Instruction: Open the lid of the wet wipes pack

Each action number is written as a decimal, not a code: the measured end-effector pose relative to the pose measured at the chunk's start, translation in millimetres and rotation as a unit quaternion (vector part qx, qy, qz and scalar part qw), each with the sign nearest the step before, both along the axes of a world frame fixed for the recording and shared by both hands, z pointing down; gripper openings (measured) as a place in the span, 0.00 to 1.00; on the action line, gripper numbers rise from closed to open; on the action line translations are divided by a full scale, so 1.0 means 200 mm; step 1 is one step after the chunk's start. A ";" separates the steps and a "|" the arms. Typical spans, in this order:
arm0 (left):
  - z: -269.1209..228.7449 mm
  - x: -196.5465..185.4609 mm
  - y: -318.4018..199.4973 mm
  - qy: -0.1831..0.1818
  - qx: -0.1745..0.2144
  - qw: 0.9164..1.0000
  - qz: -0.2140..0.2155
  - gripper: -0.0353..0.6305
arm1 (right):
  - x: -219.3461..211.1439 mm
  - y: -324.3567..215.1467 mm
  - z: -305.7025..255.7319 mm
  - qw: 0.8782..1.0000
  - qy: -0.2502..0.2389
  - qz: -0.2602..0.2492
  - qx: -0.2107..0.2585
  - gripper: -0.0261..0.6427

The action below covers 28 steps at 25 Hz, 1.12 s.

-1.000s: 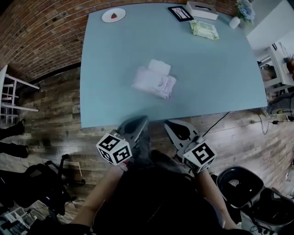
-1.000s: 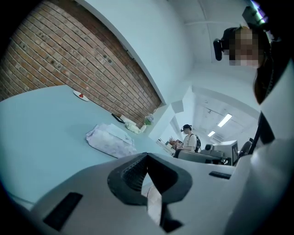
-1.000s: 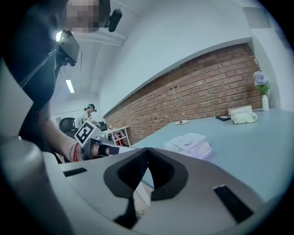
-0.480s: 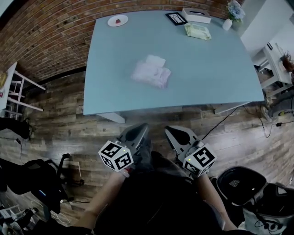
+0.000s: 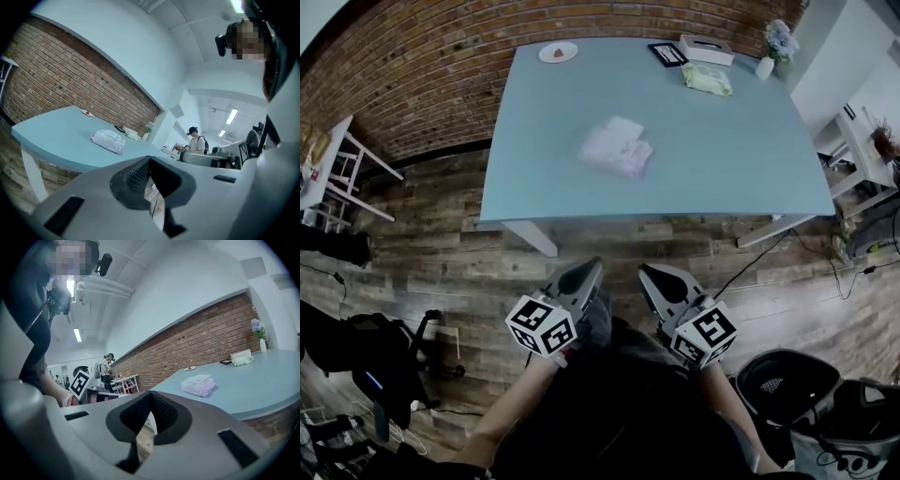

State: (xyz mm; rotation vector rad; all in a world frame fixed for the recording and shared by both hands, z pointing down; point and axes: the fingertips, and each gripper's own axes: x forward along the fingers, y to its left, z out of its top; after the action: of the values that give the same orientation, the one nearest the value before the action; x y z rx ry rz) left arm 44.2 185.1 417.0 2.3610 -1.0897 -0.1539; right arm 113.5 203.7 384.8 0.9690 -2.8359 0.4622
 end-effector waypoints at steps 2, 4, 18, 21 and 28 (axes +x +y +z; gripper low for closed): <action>-0.02 0.01 0.00 -0.001 0.006 1.000 0.002 0.07 | 0.00 0.01 -0.02 1.000 0.000 0.000 0.006 0.07; -0.04 0.02 -0.01 -0.004 0.014 1.000 0.005 0.07 | 0.01 0.01 -0.03 1.000 0.009 0.002 0.004 0.07; -0.09 0.11 -0.01 -0.031 0.042 0.997 0.052 0.07 | -0.02 -0.03 -0.06 0.999 -0.011 0.033 0.015 0.07; -0.09 0.09 0.00 -0.032 0.040 0.997 0.053 0.07 | -0.07 -0.02 -0.05 1.000 -0.009 0.024 0.014 0.07; -0.09 0.07 0.01 -0.027 0.034 0.998 0.049 0.07 | -0.11 0.00 -0.05 1.000 -0.006 0.016 0.013 0.07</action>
State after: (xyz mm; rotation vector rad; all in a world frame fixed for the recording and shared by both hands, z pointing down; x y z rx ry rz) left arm 58.1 187.1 399.6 2.4880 -1.0049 -0.0934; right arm 90.9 204.1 374.0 1.0215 -2.8475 0.4383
